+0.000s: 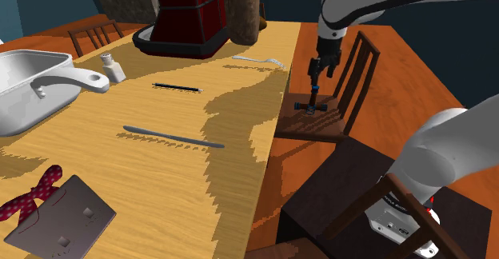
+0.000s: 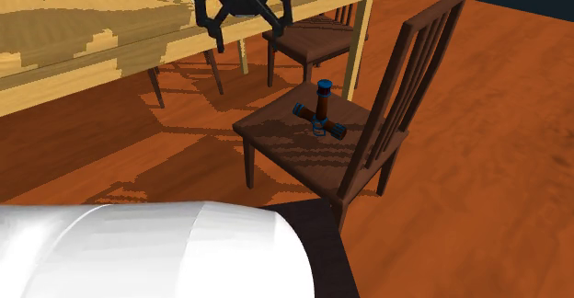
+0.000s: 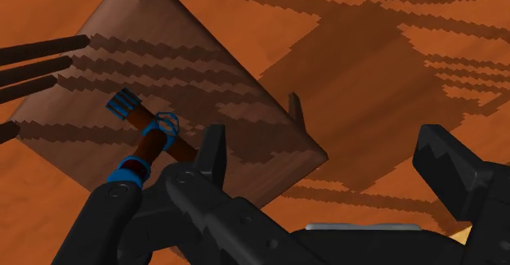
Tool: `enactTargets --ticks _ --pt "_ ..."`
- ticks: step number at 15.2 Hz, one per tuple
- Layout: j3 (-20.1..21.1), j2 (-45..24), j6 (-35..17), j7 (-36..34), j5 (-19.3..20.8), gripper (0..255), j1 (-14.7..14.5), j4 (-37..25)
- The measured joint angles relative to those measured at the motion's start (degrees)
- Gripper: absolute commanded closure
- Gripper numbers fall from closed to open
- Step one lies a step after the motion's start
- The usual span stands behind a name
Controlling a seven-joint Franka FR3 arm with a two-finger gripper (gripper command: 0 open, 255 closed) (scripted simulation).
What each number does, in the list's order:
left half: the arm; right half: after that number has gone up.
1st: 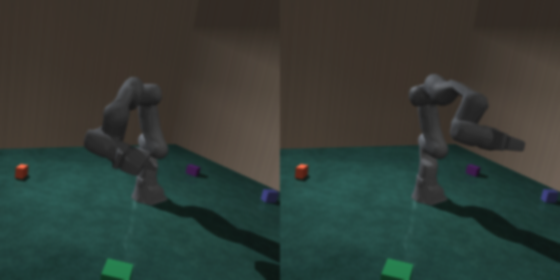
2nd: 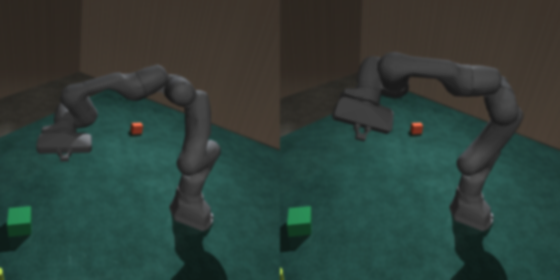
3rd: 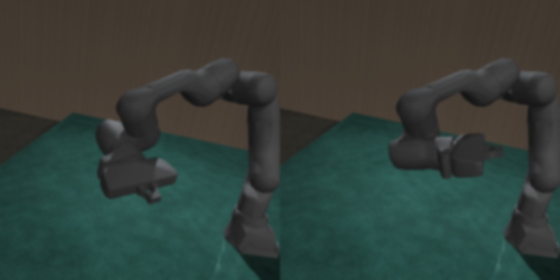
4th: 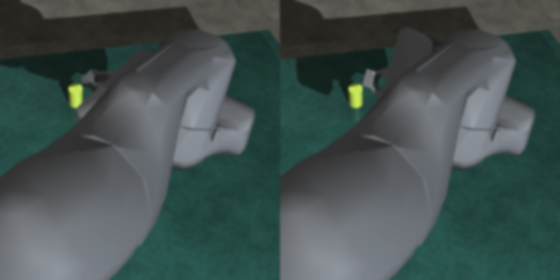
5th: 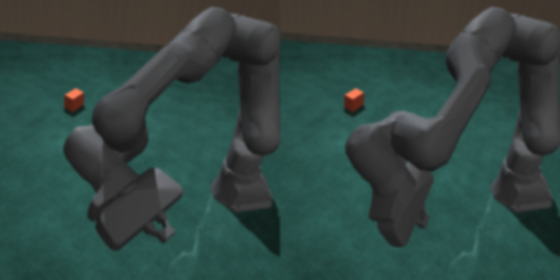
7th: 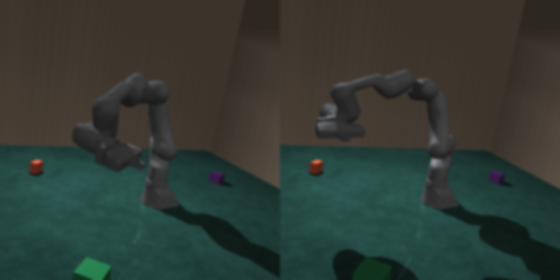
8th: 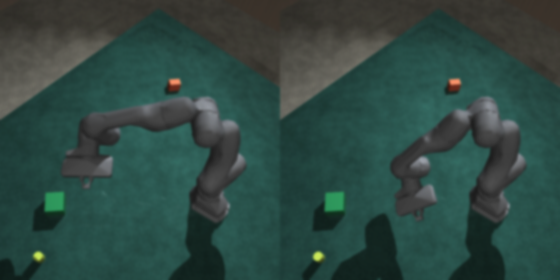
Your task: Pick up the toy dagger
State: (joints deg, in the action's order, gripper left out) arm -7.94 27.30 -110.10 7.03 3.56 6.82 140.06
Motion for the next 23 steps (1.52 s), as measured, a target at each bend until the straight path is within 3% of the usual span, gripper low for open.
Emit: enactTargets --ticks 8,16,19,23 --pt "-6.0 -14.8 -11.8 7.3 -0.4 0 2.0 -4.6" --pt "-9.6 -30.5 -20.4 15.2 -5.8 0 3.9 -12.6" --pt "-10.3 -37.2 -21.4 19.1 -9.0 0 5.6 -18.4" --pt "-10.0 -41.0 -24.0 20.9 -10.8 0 6.5 -19.4"
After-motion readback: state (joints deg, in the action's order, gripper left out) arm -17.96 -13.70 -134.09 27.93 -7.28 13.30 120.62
